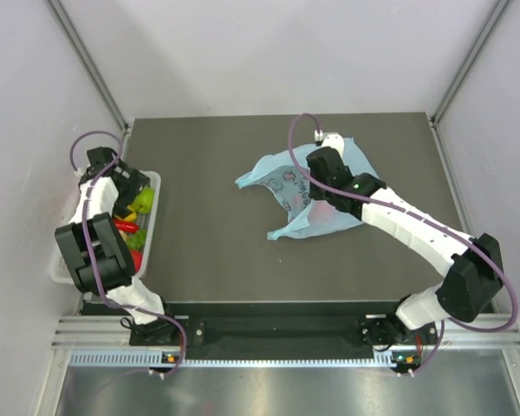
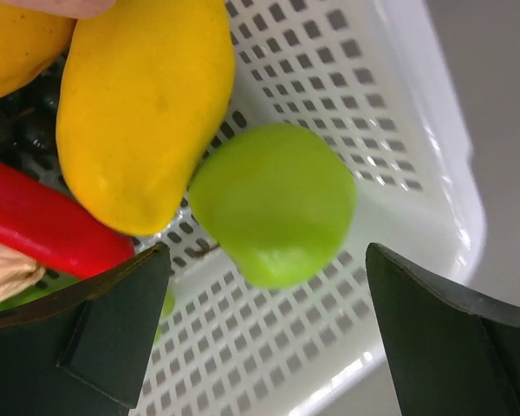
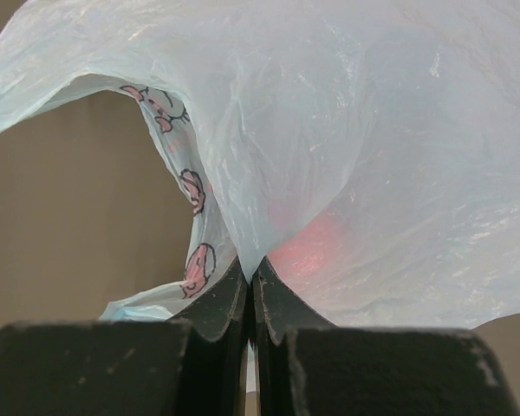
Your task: Place the fake fruits into the plastic bag and tie a complex knot
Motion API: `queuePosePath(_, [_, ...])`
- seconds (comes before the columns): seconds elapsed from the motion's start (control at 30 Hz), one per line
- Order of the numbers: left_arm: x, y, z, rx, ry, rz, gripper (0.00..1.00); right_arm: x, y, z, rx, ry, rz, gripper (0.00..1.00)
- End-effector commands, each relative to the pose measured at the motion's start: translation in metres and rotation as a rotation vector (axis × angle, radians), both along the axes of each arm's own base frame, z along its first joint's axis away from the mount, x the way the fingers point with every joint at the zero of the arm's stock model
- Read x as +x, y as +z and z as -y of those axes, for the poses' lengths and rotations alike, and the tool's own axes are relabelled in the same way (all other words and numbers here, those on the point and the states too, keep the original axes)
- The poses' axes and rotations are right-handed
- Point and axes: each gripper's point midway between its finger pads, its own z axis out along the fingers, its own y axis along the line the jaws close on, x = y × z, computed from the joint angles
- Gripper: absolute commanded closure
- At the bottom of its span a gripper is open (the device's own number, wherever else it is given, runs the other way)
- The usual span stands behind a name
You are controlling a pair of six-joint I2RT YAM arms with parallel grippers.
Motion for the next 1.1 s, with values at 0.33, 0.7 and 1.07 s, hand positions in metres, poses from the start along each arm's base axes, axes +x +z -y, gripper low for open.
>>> queuePosePath(0.33, [0.037, -0.043, -0.018, -0.018, 0.062, 0.025, 0.45, -0.003, 0.029, 0.004, 0.066, 0.020, 0.085, 1.00])
queuePosePath(0.7, [0.014, 0.029, -0.001, 0.017, 0.023, 0.198, 0.64, -0.004, 0.030, 0.004, 0.059, 0.022, 0.076, 1.00])
queuePosePath(1.07, [-0.022, 0.102, 0.098, -0.045, -0.224, 0.416, 0.63, 0.000, 0.036, 0.002, 0.057, 0.021, 0.078, 1.00])
